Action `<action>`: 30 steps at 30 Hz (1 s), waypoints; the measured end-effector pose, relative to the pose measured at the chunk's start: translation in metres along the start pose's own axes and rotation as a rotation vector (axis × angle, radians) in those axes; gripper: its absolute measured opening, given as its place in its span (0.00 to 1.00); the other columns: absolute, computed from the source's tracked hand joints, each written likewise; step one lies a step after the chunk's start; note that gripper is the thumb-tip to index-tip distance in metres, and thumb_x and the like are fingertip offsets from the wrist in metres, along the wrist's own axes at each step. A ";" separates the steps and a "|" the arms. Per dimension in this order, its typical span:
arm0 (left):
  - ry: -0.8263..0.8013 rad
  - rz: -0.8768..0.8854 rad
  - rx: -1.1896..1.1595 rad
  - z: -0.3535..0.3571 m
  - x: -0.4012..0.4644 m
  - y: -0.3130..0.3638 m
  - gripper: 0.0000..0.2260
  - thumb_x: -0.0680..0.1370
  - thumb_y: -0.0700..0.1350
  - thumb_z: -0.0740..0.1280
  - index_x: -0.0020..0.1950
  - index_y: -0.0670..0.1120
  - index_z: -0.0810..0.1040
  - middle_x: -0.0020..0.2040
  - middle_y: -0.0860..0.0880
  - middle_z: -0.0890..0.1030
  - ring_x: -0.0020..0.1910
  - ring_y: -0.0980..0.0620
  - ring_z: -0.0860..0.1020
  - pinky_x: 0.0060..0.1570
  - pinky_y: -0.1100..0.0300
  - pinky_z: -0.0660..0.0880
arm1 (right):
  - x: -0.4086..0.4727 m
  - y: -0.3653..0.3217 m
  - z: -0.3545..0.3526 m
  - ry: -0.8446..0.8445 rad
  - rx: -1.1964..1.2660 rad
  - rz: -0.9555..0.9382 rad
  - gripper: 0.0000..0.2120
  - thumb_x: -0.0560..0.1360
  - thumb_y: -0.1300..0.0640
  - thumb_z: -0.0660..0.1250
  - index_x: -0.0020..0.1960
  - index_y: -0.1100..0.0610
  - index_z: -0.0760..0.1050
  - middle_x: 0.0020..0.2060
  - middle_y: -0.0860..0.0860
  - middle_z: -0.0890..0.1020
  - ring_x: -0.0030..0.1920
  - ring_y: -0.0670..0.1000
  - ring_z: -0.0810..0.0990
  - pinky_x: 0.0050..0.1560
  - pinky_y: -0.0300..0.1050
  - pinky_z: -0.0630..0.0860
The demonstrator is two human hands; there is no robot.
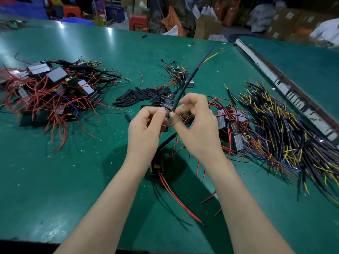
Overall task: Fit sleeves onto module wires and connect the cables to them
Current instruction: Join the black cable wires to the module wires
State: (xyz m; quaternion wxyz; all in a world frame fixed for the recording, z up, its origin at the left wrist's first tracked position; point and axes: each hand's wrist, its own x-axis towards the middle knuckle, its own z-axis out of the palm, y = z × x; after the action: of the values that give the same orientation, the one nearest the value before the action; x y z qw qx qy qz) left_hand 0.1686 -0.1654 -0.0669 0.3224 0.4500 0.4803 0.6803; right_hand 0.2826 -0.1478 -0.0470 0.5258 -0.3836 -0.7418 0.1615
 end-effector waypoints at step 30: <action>-0.133 -0.055 -0.112 0.001 0.000 0.007 0.09 0.79 0.40 0.64 0.41 0.48 0.79 0.30 0.54 0.78 0.32 0.58 0.73 0.37 0.69 0.72 | 0.009 0.010 -0.007 -0.131 0.441 0.343 0.13 0.75 0.60 0.69 0.57 0.49 0.75 0.39 0.46 0.81 0.42 0.42 0.77 0.55 0.43 0.72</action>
State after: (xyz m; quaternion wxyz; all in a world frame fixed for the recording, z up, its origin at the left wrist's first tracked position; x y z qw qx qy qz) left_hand 0.1697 -0.1673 -0.0604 0.3968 0.4620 0.4311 0.6657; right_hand 0.2918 -0.1355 -0.0444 0.5123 -0.3686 -0.6455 0.4301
